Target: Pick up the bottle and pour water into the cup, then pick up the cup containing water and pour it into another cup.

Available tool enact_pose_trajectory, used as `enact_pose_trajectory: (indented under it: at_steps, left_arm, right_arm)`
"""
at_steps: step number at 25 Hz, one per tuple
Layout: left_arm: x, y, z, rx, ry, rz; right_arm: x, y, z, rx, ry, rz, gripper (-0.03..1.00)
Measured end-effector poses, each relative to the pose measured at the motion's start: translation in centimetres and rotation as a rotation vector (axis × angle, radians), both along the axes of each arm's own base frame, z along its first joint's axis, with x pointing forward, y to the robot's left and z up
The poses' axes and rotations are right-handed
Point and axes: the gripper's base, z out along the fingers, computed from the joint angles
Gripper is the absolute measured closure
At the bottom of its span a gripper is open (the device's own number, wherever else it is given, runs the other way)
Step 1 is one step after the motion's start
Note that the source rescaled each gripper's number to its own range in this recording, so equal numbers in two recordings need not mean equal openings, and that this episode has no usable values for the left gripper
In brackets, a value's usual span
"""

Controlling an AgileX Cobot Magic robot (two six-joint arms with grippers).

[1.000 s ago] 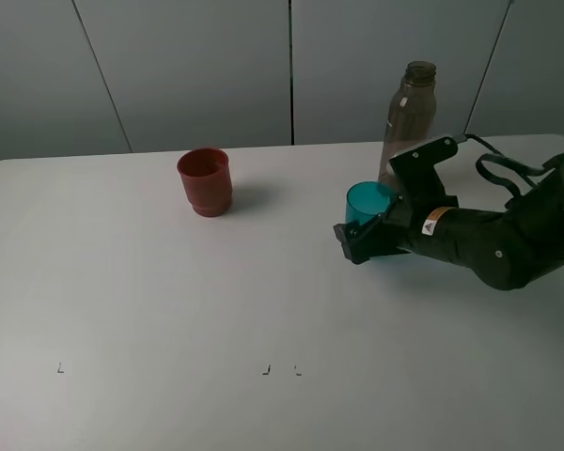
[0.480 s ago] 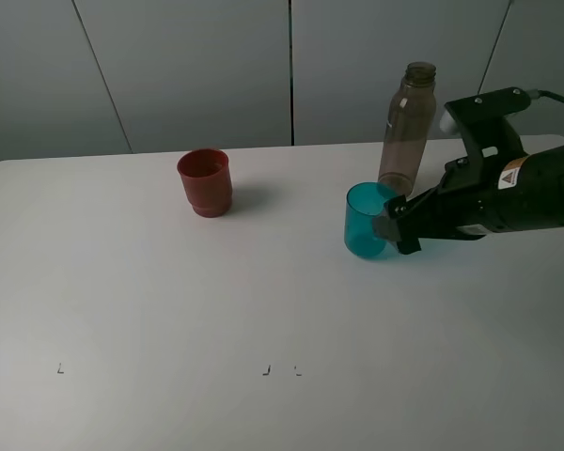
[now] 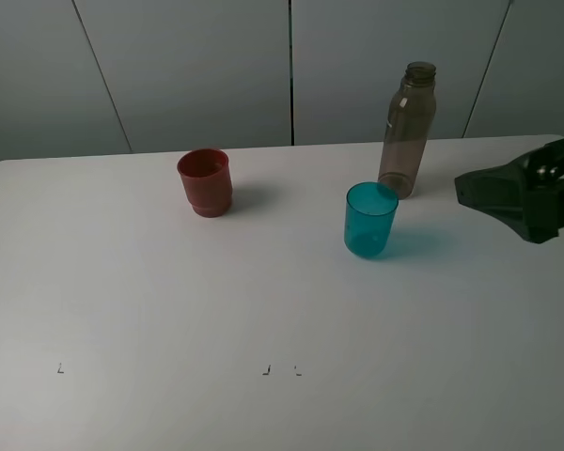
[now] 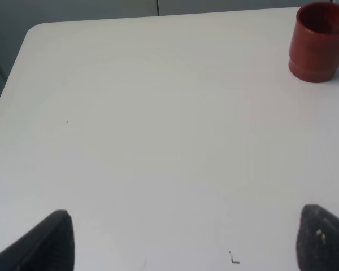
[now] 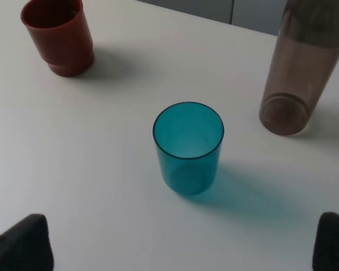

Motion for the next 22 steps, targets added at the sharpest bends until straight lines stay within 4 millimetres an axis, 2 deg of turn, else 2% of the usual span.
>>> enact_pose_trajectory:
  at_steps: [5,9,14,22]
  left_arm:
    - [0.0,0.0,0.0,0.000,0.000,0.000]
    - [0.0,0.0,0.0,0.000,0.000,0.000]
    - [0.0,0.0,0.0,-0.006,0.000,0.003]
    - [0.0,0.0,0.0,-0.006,0.000,0.003]
  right_arm:
    - [-4.1,-2.1,0.8,-0.015,-0.033,0.002,-0.03]
    - [-6.3,-3.3,0.1,-0.011,-0.035,-0.012,-0.03]
    - [-7.2,-4.2,0.1,0.014,-0.066,-0.130,-0.03]
    - [-6.9,-5.2,0.0,0.008,-0.060,-0.356,-0.03]
